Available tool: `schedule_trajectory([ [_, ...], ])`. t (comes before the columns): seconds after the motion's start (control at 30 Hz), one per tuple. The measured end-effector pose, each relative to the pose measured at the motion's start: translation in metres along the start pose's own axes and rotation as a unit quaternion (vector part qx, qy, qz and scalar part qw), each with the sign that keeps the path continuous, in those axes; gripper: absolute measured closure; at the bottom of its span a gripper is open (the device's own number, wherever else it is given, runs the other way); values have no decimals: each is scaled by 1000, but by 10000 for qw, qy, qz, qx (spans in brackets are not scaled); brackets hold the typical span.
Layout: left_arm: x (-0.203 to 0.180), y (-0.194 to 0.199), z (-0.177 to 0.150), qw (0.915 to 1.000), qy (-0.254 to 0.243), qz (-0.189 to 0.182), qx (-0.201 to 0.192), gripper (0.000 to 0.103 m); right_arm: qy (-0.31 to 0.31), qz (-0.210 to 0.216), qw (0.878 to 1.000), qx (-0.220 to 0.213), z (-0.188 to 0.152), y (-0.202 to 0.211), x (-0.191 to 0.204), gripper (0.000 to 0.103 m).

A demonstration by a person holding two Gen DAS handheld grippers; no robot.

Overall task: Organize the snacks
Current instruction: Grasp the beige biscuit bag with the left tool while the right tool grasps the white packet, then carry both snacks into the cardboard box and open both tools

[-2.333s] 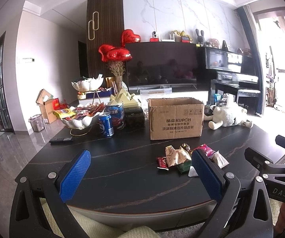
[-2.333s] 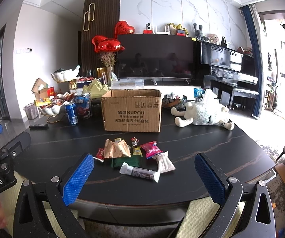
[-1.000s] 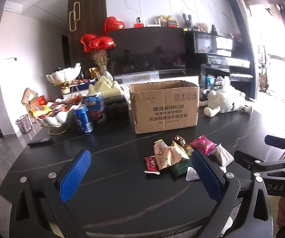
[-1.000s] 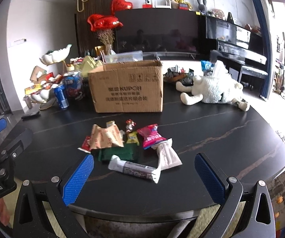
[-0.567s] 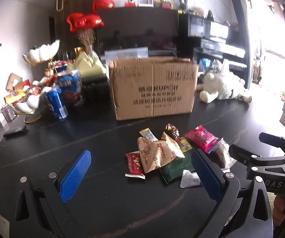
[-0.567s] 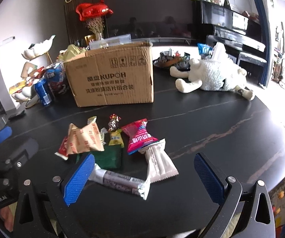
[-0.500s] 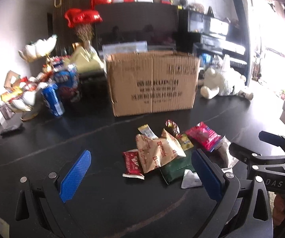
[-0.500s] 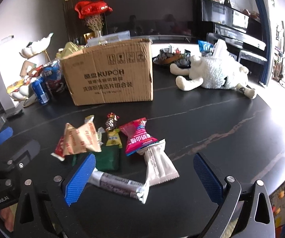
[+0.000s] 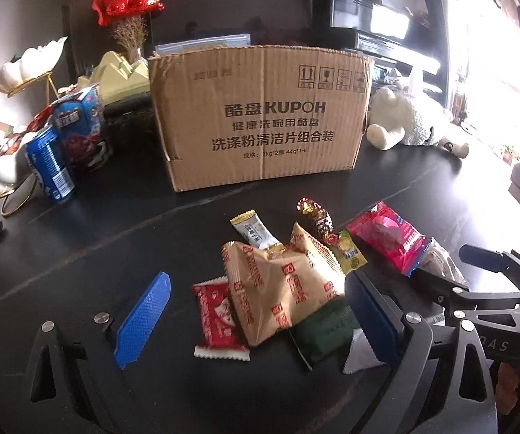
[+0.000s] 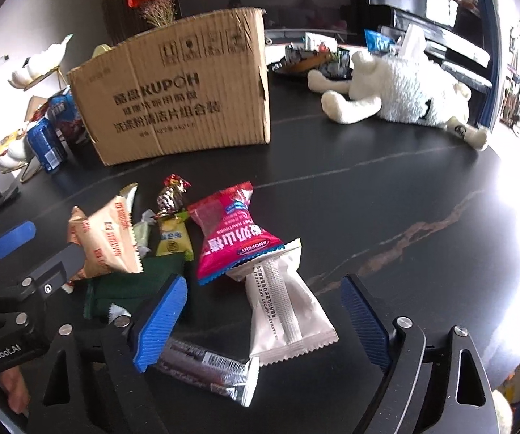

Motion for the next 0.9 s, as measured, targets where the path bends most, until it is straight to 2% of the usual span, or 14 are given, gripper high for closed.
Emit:
schedule_trajectory([
  [0.27,-3,-22,-4,9995,92,-160,258,12,38,16,9999,121,-3,-11,0,27],
  [0.37,-6,-23,-4,9993,85,-219,283,23,30,17,9999,150,-4,-14,-1,33],
  [0.43,-8,-24,-3,9992,80,-266,301,35,-15,36,9998,192,-4,-16,-4,37],
  [0.53,-11,-23,-3,9989,95,-312,323,43,2,-7,9999,155,-4,-15,-5,49],
  [0.6,-12,-22,-3,9988,86,-325,352,46,-4,-16,9999,148,-4,-15,-6,63],
  [0.9,-15,-6,4,9994,-1,-293,158,60,-58,24,10000,15,-1,-4,-6,66],
])
Point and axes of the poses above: each gripper's, at about its wrist camera, not at the fingertips, and y roughly against the way its jaws point, x to its left, z to its top, the point moved 4 cm from there along -y, roughly the way its jaws point, and after that the axes turned 11 degrees about -x, right-handed, at the moved point
